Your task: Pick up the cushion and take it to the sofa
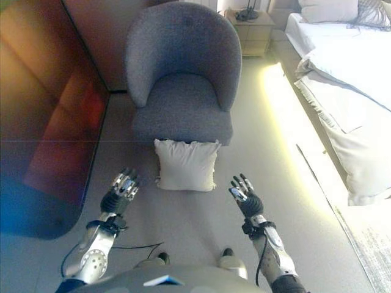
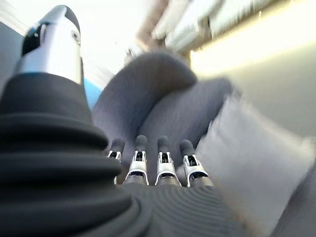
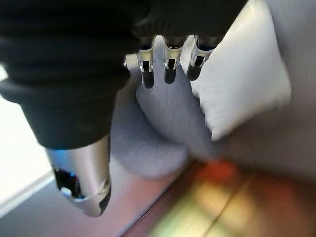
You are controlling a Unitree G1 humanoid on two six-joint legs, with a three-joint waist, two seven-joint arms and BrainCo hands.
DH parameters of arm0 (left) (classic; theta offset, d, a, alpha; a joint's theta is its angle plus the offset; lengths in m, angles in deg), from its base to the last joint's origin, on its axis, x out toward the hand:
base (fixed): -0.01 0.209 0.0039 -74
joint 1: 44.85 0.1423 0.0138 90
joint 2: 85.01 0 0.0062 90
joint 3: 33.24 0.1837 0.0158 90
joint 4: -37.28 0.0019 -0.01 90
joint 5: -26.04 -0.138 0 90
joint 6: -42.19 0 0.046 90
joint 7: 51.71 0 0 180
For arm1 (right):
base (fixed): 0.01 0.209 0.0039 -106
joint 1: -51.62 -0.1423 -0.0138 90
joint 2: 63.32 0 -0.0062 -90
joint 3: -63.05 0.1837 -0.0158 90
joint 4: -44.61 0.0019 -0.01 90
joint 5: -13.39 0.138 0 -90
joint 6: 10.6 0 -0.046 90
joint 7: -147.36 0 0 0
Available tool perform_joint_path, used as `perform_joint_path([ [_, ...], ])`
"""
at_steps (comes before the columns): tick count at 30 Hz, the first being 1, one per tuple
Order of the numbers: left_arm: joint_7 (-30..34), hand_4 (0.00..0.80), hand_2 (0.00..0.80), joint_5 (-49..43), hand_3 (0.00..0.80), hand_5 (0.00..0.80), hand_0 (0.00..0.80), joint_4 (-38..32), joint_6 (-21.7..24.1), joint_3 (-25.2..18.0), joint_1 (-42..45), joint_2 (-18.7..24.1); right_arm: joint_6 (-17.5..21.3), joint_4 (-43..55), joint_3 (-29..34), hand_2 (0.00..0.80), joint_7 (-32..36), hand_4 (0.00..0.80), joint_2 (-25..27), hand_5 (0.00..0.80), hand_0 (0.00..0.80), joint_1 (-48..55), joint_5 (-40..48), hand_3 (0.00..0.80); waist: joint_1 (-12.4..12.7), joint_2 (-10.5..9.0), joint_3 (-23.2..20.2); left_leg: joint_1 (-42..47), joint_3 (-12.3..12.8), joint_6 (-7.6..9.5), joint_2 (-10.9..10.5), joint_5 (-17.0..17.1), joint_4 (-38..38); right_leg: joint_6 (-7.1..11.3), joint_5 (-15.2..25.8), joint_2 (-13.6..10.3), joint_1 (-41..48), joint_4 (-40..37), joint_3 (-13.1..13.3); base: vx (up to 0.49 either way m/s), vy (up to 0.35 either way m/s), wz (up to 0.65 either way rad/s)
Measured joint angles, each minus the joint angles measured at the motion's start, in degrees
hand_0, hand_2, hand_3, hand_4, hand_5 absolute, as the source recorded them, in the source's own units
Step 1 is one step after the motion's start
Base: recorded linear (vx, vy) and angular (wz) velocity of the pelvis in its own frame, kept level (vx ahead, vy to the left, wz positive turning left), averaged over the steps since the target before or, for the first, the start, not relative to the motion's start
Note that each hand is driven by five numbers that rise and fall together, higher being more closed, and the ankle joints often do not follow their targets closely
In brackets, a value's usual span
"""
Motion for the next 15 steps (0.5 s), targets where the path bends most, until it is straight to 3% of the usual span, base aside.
perform_joint_path([
  [4, 10.96, 0.0, 0.0, 13.36, 0.0, 0.0, 0.0, 0.09, -7.69, 0.48, 0.17, -2.27, -4.05, -0.03, -0.17, 0.0, 11.91, 0.0, -1.42, 0.0, 0.0, -0.02, 7.69, 0.0, 0.02, 0.13, -0.05, 0.0, 0.01, 0.0, 0.0, 0.0, 0.0, 0.0, 0.0, -0.02, 0.01, 0.01, -0.01, 0.0, 0.0, 0.0],
  [7, 16.35, 0.0, 0.0, 18.66, 0.0, 0.0, 0.0, 1.05, -11.01, 2.34, -0.54, -3.43, -6.08, -0.67, -0.87, 0.0, 16.36, 0.0, -1.47, 0.0, 0.0, -1.05, 11.09, 0.0, 0.0, 0.41, -0.3, 0.02, 0.01, 0.0, 0.01, 0.0, 0.01, 0.0, 0.0, -0.01, 0.04, 0.03, -0.02, 0.013, -0.005, 0.0],
  [15, 18.43, 0.0, 0.0, 24.42, 0.0, 0.0, 0.0, 3.44, -13.86, 3.64, -7.89, -5.96, -9.78, -3.21, -2.59, 0.0, 17.13, 0.0, -4.06, 0.0, 0.0, -5.64, 16.25, 0.0, -0.03, 0.85, -1.48, 0.95, 0.03, -0.07, 0.15, 0.07, -0.04, -0.08, -0.03, 0.13, 1.07, -0.02, -0.15, 0.051, -0.008, 0.01],
])
